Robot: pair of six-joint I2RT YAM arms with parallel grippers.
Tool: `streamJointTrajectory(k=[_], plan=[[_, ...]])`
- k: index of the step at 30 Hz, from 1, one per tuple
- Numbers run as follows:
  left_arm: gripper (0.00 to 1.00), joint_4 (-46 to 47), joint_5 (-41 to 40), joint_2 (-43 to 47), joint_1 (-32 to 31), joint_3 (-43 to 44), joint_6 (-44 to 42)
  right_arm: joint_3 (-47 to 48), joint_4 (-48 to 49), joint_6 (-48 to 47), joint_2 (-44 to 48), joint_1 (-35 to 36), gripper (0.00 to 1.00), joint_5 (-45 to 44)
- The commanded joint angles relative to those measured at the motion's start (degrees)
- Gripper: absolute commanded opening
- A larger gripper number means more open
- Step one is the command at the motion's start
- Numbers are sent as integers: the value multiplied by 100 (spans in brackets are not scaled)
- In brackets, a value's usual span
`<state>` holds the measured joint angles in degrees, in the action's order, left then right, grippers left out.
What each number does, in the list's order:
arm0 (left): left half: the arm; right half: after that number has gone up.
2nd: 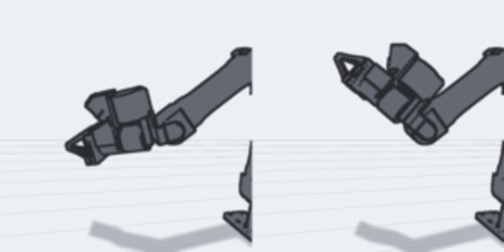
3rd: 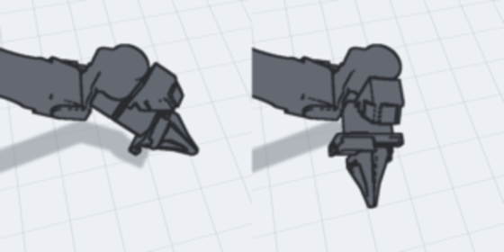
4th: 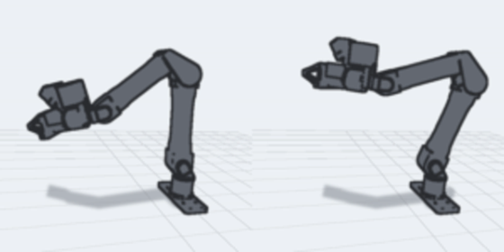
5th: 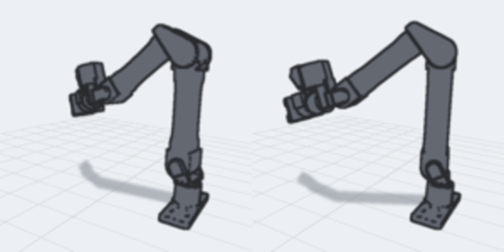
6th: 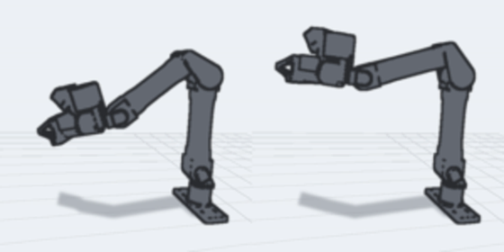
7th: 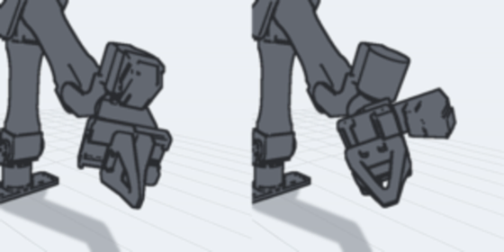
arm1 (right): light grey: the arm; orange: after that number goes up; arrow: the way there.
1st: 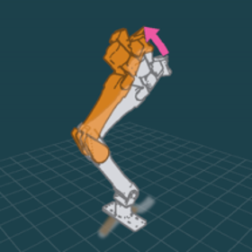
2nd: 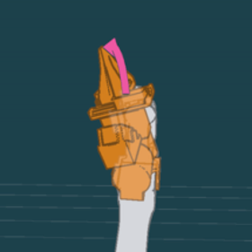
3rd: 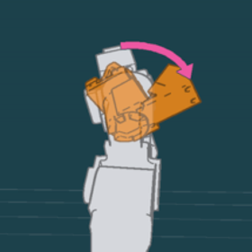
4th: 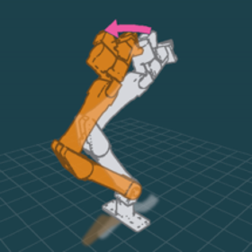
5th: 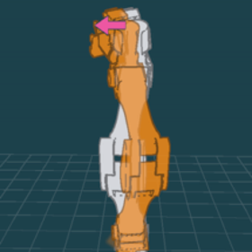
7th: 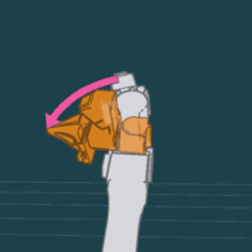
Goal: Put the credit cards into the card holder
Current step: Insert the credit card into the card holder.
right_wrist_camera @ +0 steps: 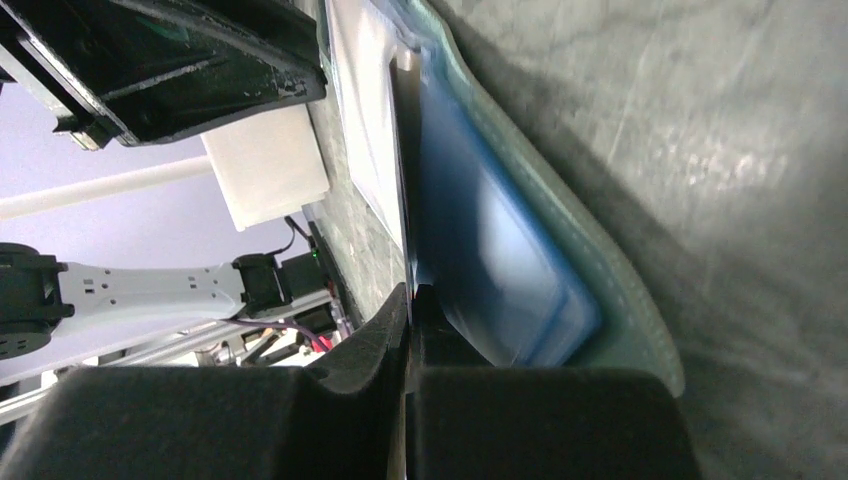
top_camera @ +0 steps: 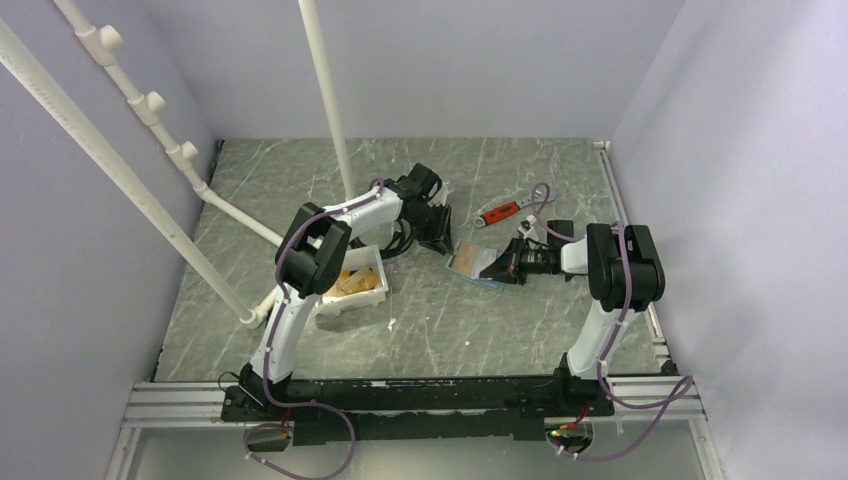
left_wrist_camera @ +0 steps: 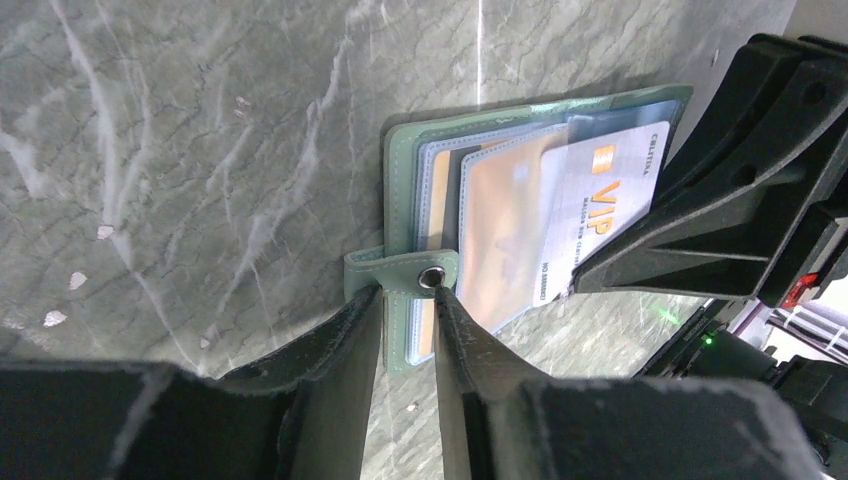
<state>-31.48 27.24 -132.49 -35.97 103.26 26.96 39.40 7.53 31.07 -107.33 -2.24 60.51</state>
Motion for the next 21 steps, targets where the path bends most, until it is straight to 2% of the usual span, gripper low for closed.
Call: streamJointTrajectory(k=[1,9,13,16,21], plan=[[33,-24,-316,-219,2,-51,-213,169,462,29,-256,15,0,-240],[33,75,-180,-154,2,-141,-151,87,809,286,-263,58,0,-375],[32,287,98,-103,2,-294,18,-100,1075,667,-113,369,3,-693],[31,479,252,-24,10,-494,185,-317,988,835,250,496,16,-1180],[27,761,387,63,92,-796,401,-239,-626,20,1041,517,37,-2263]])
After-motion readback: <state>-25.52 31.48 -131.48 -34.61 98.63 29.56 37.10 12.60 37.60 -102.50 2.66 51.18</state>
